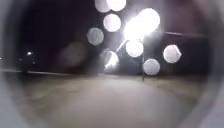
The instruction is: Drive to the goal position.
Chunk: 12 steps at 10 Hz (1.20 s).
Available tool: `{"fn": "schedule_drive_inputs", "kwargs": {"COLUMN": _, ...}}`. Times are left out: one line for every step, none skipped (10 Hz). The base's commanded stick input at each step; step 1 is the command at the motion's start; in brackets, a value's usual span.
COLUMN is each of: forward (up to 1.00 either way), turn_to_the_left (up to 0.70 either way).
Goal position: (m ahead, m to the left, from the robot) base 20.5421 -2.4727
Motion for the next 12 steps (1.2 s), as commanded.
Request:
{"fn": "schedule_drive_inputs", "kwargs": {"forward": 1.0, "turn_to_the_left": 0.0}}
{"fn": "schedule_drive_inputs", "kwargs": {"forward": 1.0, "turn_to_the_left": 0.0}}
{"fn": "schedule_drive_inputs", "kwargs": {"forward": 1.0, "turn_to_the_left": 0.0}}
{"fn": "schedule_drive_inputs", "kwargs": {"forward": 1.0, "turn_to_the_left": 0.0}}
{"fn": "schedule_drive_inputs", "kwargs": {"forward": 1.0, "turn_to_the_left": 0.0}}
{"fn": "schedule_drive_inputs", "kwargs": {"forward": 1.0, "turn_to_the_left": 0.0}}
{"fn": "schedule_drive_inputs", "kwargs": {"forward": 1.0, "turn_to_the_left": 0.0}}
{"fn": "schedule_drive_inputs", "kwargs": {"forward": 1.0, "turn_to_the_left": 0.0}}
{"fn": "schedule_drive_inputs", "kwargs": {"forward": 1.0, "turn_to_the_left": 0.0}}
{"fn": "schedule_drive_inputs", "kwargs": {"forward": 1.0, "turn_to_the_left": 0.0}}
{"fn": "schedule_drive_inputs", "kwargs": {"forward": 1.0, "turn_to_the_left": 0.0}}
{"fn": "schedule_drive_inputs", "kwargs": {"forward": 1.0, "turn_to_the_left": 0.0}}
